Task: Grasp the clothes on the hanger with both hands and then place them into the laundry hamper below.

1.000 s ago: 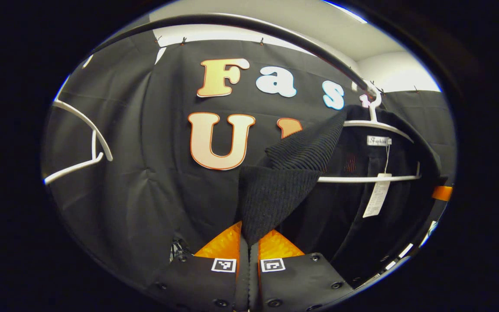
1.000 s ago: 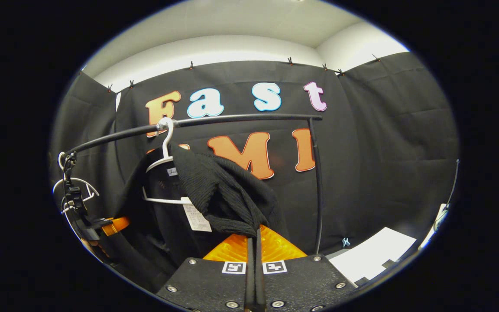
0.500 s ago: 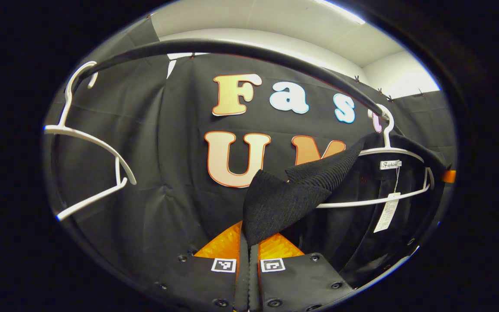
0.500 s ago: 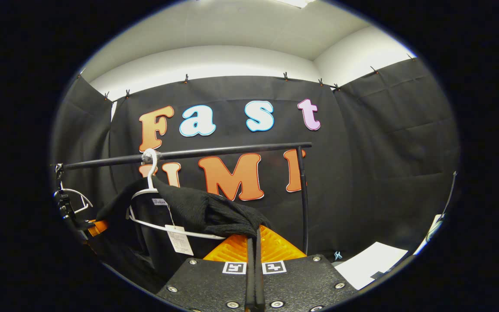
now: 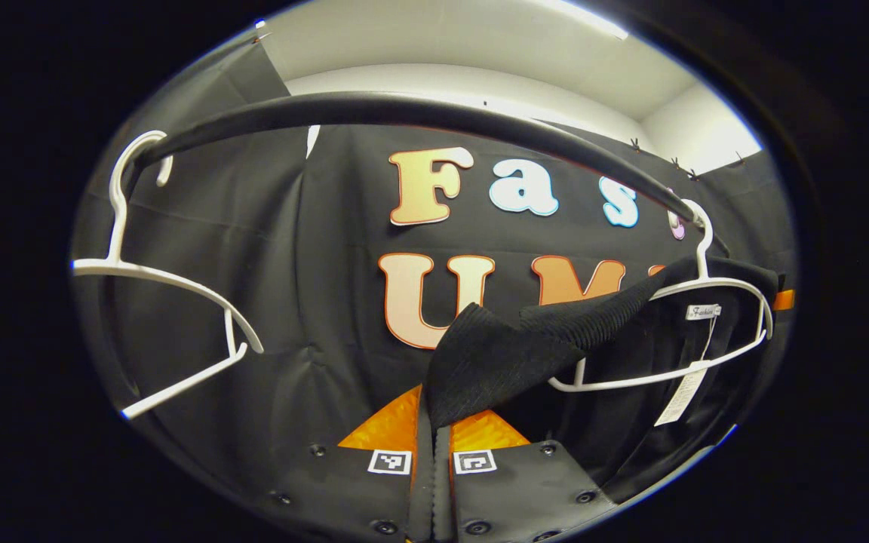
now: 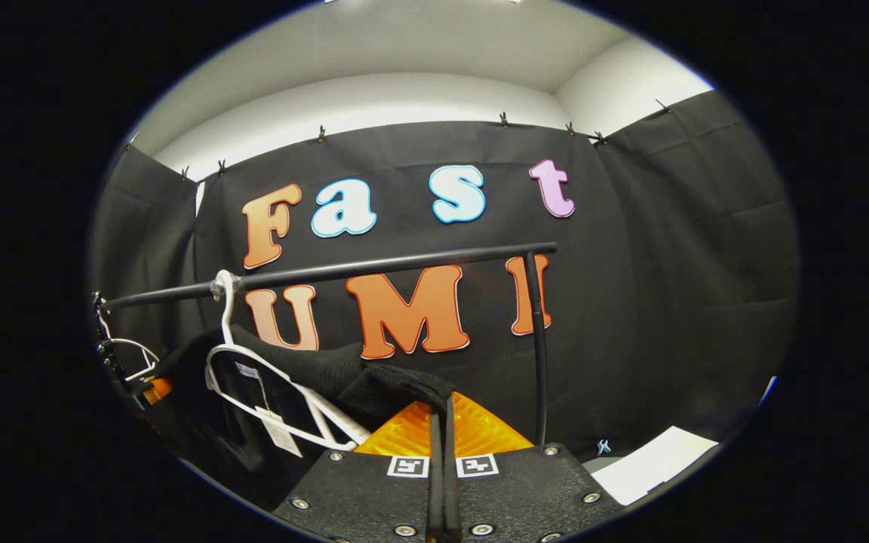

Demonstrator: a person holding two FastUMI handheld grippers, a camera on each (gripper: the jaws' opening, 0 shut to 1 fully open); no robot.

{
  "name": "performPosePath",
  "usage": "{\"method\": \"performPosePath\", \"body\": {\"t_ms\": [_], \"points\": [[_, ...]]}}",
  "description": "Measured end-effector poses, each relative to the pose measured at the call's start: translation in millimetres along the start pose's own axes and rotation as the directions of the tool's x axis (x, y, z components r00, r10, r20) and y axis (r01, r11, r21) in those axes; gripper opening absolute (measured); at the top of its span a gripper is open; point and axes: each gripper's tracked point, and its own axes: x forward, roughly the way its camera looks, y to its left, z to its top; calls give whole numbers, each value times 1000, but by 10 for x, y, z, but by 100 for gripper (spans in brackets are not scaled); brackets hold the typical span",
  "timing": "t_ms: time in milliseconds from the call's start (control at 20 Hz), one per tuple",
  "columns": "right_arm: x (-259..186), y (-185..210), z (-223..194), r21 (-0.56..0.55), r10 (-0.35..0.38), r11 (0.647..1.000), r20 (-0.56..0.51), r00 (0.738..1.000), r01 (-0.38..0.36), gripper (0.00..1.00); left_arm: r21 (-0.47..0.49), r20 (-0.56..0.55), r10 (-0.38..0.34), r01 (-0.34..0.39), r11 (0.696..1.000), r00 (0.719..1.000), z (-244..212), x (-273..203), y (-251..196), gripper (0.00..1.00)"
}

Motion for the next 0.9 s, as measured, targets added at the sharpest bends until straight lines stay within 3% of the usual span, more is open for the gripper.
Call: {"method": "performPosePath", "body": {"t_ms": [400,650,700,750,900], "points": [[401,-70,-584,144,109,985,-84,991,-96,0,-14,-25,51,-51,999,998,-73,-2,55,7],[523,-71,-1002,278,158,953,-120,980,-120,0,9,-53,78,-77,997,996,-226,-2,88,10],[537,-62,-1084,289,165,949,-129,978,-122,7,-2,-57,82,-83,997,995,-254,-8,87,6],[545,-50,-1166,305,171,945,-137,976,-123,0,-7,-65,88,-89,996,994,-293,-10,90,9],[550,7,-1318,343,186,931,-150,971,-125,0,6,-85,99,-99,995,991,-401,-18,124,10]]}}
